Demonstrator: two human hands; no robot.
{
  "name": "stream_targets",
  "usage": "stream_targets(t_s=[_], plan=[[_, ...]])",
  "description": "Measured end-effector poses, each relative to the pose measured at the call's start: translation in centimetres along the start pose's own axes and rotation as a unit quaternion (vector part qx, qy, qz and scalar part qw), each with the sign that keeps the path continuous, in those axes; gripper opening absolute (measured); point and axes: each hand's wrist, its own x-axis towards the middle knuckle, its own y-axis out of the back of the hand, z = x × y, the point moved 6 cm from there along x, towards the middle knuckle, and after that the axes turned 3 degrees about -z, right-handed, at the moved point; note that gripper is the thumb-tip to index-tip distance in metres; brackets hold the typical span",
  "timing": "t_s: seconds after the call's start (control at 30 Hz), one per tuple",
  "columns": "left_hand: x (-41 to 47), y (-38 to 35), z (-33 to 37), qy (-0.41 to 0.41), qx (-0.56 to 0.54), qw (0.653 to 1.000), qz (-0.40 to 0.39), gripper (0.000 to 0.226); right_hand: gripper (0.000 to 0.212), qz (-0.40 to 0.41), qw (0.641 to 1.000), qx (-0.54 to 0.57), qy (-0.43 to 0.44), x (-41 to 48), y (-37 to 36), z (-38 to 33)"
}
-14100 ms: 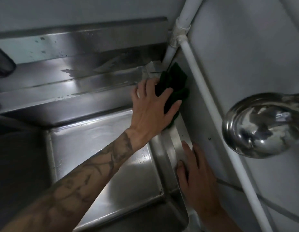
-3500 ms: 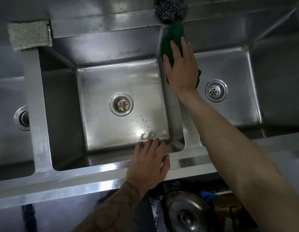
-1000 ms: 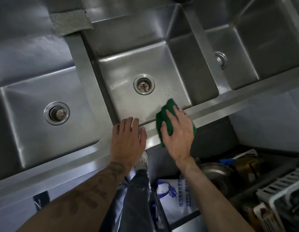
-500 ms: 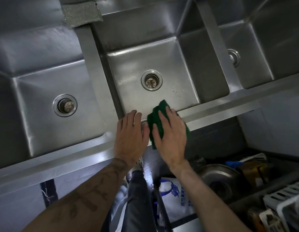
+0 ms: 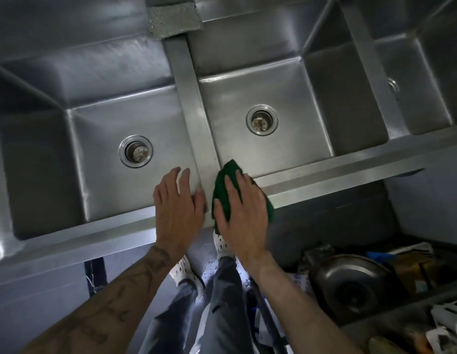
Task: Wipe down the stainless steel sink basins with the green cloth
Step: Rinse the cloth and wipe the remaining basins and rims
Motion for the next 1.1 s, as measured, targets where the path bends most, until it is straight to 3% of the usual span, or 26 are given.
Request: stream_targets(t_s=[0.13, 0.23, 0.3, 0.43, 0.6, 0.77, 0.97, 1.1], plan=[[-0.1, 0.8, -3.1, 0.001, 0.019, 1.0, -0.006, 0.05, 0.049, -0.02, 0.999, -0.023, 0.044, 0.3, 0.5, 1.7], [-0.2, 0.8, -3.6, 0.002, 0.026, 1.0, -0.015, 0.05, 0.045, 0.032, 0.997, -0.011, -0.063, 0.4, 1.5, 3.3], [-0.3, 0.5, -3.5, -0.009, 0.041, 0.999, -0.02, 0.048, 0.046, 0.03, 0.995, -0.006, -0.092, -0.1, 0.6, 0.9], [-0.3, 0.2, -3.7, -0.019, 0.055, 0.998, -0.011, 0.044, 0.052, -0.028, 0.999, -0.023, -0.032, -1.1, -2.0, -4.4], [-0.1, 0.2, -3.6, -0.031, 0.065, 0.997, -0.022, 0.04, 0.049, -0.04, 0.998, -0.029, -0.033, 1.6, -2.7, -4.8], [0.0, 0.2, -3.6, -0.031, 0.067, 0.997, -0.032, 0.038, 0.052, -0.044, 0.998, 0.041, -0.033, 11.6, -4.2, -5.1], [0.1, 0.1, -3.7, -0.02, 0.053, 0.997, -0.058, 0.039, 0.054, -0.065, 0.997, 0.036, 0.002, 8.7, -3.7, -4.4], [0.3, 0.1, -3.7, -0.02, 0.047, 0.996, -0.067, 0.04, 0.052, -0.051, 0.997, 0.059, -0.013, 14.2, -4.5, -5.5]])
